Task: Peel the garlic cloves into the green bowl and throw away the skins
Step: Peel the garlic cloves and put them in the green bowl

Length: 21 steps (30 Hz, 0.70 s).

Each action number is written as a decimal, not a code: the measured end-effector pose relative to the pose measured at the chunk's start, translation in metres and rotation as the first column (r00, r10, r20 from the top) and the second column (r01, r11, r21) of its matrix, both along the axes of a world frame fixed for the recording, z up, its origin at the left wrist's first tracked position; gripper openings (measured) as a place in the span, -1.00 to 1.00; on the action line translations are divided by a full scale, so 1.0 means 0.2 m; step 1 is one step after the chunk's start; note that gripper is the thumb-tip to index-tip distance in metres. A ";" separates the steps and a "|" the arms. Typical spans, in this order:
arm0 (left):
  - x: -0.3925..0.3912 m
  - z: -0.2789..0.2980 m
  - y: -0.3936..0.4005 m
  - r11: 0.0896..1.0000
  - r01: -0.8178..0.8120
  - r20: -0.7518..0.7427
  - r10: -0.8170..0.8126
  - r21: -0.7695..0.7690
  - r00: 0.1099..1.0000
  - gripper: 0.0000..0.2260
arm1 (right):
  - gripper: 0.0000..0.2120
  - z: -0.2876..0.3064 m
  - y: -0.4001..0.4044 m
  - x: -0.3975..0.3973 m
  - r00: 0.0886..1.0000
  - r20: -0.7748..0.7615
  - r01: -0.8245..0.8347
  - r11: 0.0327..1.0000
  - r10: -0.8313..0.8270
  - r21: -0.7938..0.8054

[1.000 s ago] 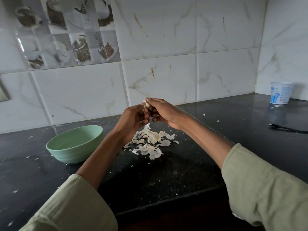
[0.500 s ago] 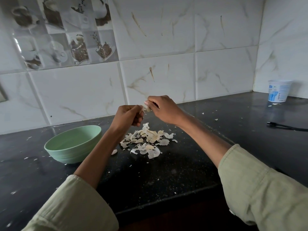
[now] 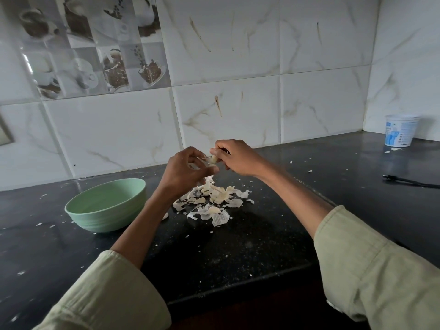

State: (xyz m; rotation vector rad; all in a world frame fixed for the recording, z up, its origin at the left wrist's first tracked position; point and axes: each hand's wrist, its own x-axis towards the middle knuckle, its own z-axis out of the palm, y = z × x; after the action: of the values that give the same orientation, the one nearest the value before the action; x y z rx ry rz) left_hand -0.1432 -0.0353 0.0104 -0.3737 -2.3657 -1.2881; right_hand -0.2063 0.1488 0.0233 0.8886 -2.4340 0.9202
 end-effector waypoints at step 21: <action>0.00 0.00 0.00 0.986 -0.135 -0.046 0.140 0.100 0.989 -0.88 | -0.78 -0.01 -0.04 0.04 0.989 0.073 -0.121 0.988 0.128 -0.094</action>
State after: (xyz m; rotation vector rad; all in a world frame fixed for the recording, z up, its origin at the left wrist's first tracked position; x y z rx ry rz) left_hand -0.1438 -0.0354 0.0109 -0.2075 -2.2338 -1.3060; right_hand -0.1980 0.1412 0.0222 0.9993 -2.4038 1.1201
